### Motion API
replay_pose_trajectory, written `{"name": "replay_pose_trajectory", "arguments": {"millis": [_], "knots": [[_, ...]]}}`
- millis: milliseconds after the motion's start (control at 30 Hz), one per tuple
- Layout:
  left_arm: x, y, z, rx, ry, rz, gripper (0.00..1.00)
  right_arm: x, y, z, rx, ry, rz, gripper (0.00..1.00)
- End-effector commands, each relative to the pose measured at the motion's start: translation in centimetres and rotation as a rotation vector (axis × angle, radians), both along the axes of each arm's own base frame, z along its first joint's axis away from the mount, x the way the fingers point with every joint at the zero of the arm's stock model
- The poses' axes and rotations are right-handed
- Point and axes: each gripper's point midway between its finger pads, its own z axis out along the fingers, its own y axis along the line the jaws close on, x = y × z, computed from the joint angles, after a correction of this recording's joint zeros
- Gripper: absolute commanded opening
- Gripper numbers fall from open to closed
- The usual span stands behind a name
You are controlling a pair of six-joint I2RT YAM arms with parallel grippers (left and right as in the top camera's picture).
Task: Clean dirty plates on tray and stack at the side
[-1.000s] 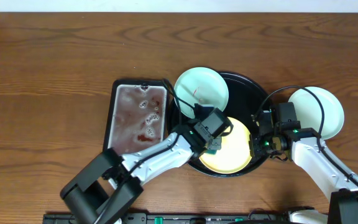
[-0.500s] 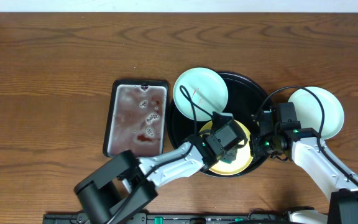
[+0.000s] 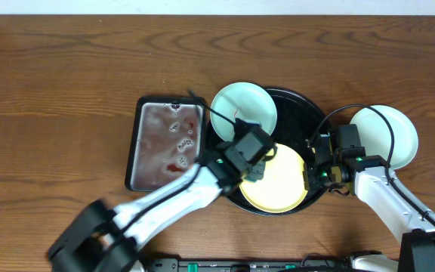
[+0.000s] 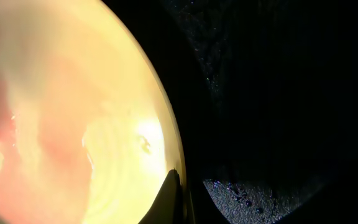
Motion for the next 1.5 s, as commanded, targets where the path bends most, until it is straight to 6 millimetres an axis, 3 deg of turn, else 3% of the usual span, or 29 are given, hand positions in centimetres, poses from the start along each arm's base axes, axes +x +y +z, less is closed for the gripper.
{"name": "replay_pose_trajectory", "arguments": {"millis": [0, 267, 500, 733, 867, 967, 1233, 1467], "knots": [[1.1, 3.3, 3.4, 0.022, -0.07, 0.035, 0.07, -0.3, -0.1, -0.4, -0.013, 0.008, 0.01, 0.01], [3.5, 12.1, 3.9, 0.079, -0.002, 0.25, 0.07, 1.6, -0.1, 2.1, -0.014, -0.089, 0.005, 0.01], [5.4, 16.4, 2.9, 0.05, 0.058, 0.245, 0.07, 3.6, -3.2, 5.6, -0.178, -0.26, -0.068, 0.01], [6.6, 20.8, 1.8, 0.055, 0.091, 0.364, 0.07, 4.8, -6.3, 10.3, -0.336, -0.453, -0.187, 0.01], [6.6, 21.5, 0.4, 0.07, 0.13, 0.383, 0.08, 5.4, -6.8, 13.4, -0.426, -0.572, -0.216, 0.01], [6.5, 21.5, -0.9, 0.085, 0.167, 0.382, 0.07, 5.8, -6.1, 15.5, -0.468, -0.645, -0.204, 0.01], [6.2, 21.5, -3.8, 0.115, 0.242, 0.38, 0.07, 6.0, -4.5, 18.7, -0.668, -0.778, -0.112, 0.01], [6.3, 21.5, -4.6, 0.121, 0.256, 0.38, 0.08, 5.9, -1.3, 21.8, -0.838, -0.922, 0.064, 0.01]]}}
